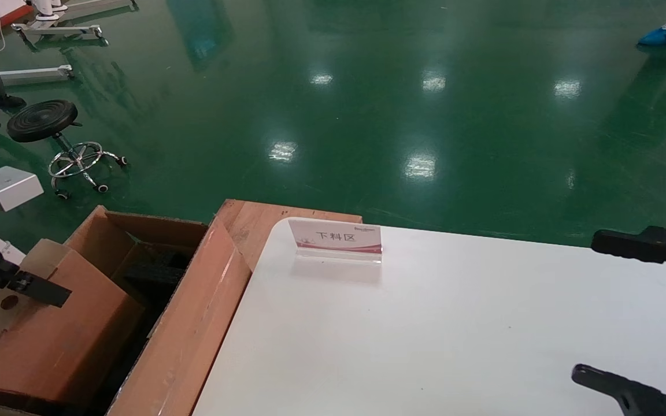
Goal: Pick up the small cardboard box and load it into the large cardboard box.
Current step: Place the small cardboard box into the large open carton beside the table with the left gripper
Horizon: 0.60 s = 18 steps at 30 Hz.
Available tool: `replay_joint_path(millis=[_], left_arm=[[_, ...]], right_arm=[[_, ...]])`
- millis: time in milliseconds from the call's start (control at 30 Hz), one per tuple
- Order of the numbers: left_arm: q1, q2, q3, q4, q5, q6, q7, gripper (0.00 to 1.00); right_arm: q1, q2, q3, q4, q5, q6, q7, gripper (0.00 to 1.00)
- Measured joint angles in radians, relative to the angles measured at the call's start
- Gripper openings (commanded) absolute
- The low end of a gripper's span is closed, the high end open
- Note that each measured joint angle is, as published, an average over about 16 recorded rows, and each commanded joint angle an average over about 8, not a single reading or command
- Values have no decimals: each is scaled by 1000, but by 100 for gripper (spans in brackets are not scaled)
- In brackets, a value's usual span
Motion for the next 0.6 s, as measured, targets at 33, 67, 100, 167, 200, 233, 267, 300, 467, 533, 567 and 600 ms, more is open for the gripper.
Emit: replay_joint_path(millis=[33,67,100,167,200,233,267,300,467,533,567,600], left_arm=[[3,2,-1,4,2,-1,6,0],[5,4,-2,9,3,-1,11,0],[7,6,-3,14,5,-2,17,0],[11,10,-3,24,7,-3,29,0],[13,13,-2,30,8,-3,35,0],[15,15,-2,35,9,-3,41,0],[17,17,-1,42,9,-4,47,0],[19,20,0,48,10,-4,54,0],[29,29,8,83,11,-6,90,0],[33,33,12,98,11,-7,106,0],[36,34,15,106,11,-8,114,0],[39,36,17,114,11,-9,123,0]], right_arm=[[0,0,0,0,0,0,0,100],[0,0,0,0,0,0,0,100],[0,0,0,0,0,0,0,100],[0,0,0,0,0,0,0,100],[0,0,0,0,0,0,0,100],[0,0,0,0,0,0,0,100],[0,0,0,0,0,0,0,100],[0,0,-1,0,0,0,0,100],[0,0,-1,0,1,0,0,100],[0,0,-1,0,1,0,0,100],[0,0,-1,0,1,0,0,100],[0,0,-1,0,1,0,-1,100]])
